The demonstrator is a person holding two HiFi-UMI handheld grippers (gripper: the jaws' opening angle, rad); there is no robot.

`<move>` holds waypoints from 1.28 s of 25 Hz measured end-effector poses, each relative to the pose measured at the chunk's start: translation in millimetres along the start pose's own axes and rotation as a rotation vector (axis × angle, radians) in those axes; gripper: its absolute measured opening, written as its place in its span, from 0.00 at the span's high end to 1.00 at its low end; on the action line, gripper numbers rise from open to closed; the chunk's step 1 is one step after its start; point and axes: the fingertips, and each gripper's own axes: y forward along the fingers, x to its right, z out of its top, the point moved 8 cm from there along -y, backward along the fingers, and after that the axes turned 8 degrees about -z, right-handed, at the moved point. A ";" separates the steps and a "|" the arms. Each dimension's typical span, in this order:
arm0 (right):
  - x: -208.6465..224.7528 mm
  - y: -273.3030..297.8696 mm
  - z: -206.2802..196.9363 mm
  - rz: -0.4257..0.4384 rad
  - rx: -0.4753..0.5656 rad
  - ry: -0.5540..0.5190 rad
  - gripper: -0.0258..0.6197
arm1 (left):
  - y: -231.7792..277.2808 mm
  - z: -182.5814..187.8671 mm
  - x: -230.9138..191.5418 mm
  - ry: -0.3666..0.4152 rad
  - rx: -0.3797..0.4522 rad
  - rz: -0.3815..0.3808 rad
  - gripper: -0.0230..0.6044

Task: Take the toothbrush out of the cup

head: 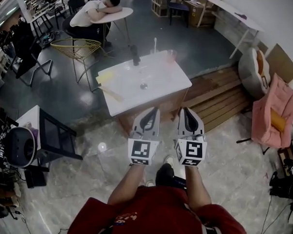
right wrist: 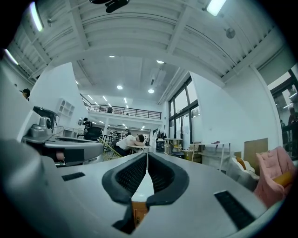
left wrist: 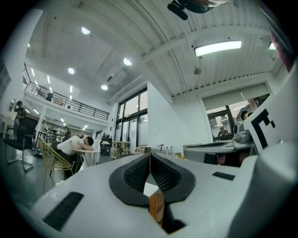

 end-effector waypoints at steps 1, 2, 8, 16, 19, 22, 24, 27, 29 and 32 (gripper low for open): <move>4.5 7.0 -1.0 -0.001 0.001 0.001 0.91 | 7.8 -0.3 -2.2 -0.008 0.002 -0.002 0.92; 9.4 14.7 -1.5 -0.002 0.002 0.004 0.91 | 16.2 -0.4 -4.9 -0.015 0.004 -0.003 0.92; 43.2 68.1 -0.5 0.001 0.016 0.013 0.91 | 75.8 1.2 -18.1 0.011 -0.005 0.005 0.92; 94.8 134.1 -6.2 0.005 0.014 0.028 0.91 | 161.4 -0.5 -25.3 0.027 -0.017 0.004 0.92; 117.6 157.3 -11.6 0.002 0.015 0.034 0.91 | 195.5 -3.9 -25.6 0.035 -0.022 0.004 0.92; 138.9 178.8 -18.2 0.000 0.014 0.039 0.91 | 225.6 -7.1 -26.7 0.044 -0.022 0.009 0.92; 149.9 191.6 -21.7 0.004 0.012 0.040 0.91 | 242.1 -8.0 -28.2 0.050 -0.021 0.015 0.92; 163.2 209.3 -26.0 0.006 0.011 0.044 0.91 | 262.4 -10.6 -31.8 0.054 -0.022 0.027 0.92; 167.9 220.9 -28.8 0.009 0.009 0.048 0.91 | 273.3 -13.0 -35.7 0.056 -0.023 0.032 0.92; 170.4 238.8 -34.3 0.017 0.002 0.049 0.91 | 287.9 -19.5 -43.6 0.051 -0.031 0.036 0.92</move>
